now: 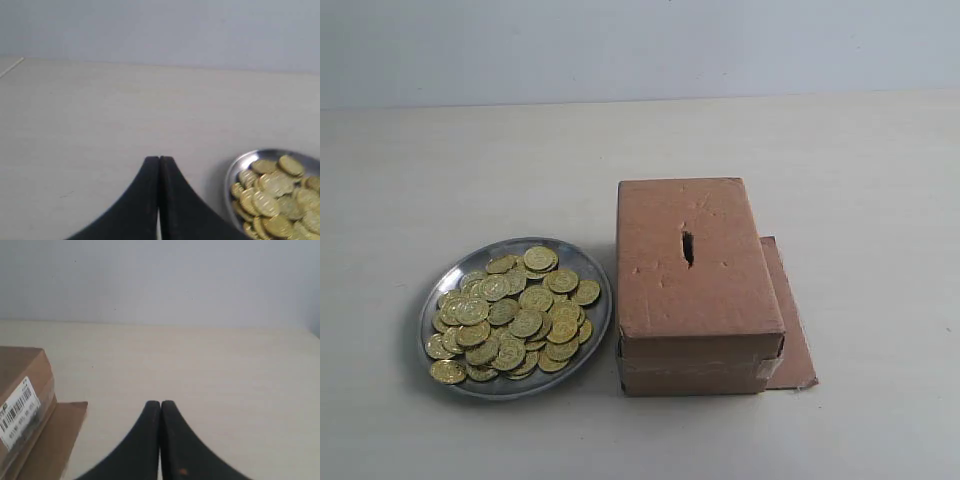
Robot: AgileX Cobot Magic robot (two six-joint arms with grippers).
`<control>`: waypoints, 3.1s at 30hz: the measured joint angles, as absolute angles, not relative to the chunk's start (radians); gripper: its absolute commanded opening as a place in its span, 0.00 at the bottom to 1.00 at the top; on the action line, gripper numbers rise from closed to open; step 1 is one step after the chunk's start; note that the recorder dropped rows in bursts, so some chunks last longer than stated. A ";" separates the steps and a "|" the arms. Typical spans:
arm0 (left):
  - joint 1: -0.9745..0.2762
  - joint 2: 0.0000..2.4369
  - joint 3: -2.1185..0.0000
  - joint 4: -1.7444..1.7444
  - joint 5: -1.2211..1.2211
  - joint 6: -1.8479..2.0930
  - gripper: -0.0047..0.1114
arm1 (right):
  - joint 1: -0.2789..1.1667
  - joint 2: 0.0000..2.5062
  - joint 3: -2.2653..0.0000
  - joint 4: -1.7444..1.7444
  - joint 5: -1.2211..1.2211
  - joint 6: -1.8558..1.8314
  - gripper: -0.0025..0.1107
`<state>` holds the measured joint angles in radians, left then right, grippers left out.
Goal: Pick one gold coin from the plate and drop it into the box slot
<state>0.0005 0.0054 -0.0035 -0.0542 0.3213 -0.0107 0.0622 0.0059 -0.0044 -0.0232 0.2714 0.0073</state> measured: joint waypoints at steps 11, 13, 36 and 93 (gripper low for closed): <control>0.000 0.005 -0.001 -0.658 0.062 -0.056 0.04 | 0.062 0.006 -0.004 0.271 -0.132 0.138 0.02; 0.000 0.005 -0.001 -0.677 0.059 -0.056 0.04 | 0.062 0.006 -0.004 0.289 -0.143 0.171 0.02; -0.184 0.789 -0.656 -0.822 0.700 1.253 0.04 | 0.144 0.268 -0.304 0.736 0.491 -0.363 0.02; -0.576 1.744 -0.838 0.040 0.592 2.006 0.52 | 0.144 0.705 -0.488 0.676 0.688 -0.539 0.02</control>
<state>-0.5757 1.7440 -0.8379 0.0400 0.5923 2.0064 0.1441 0.7046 -0.4876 0.6759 0.6882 -0.5390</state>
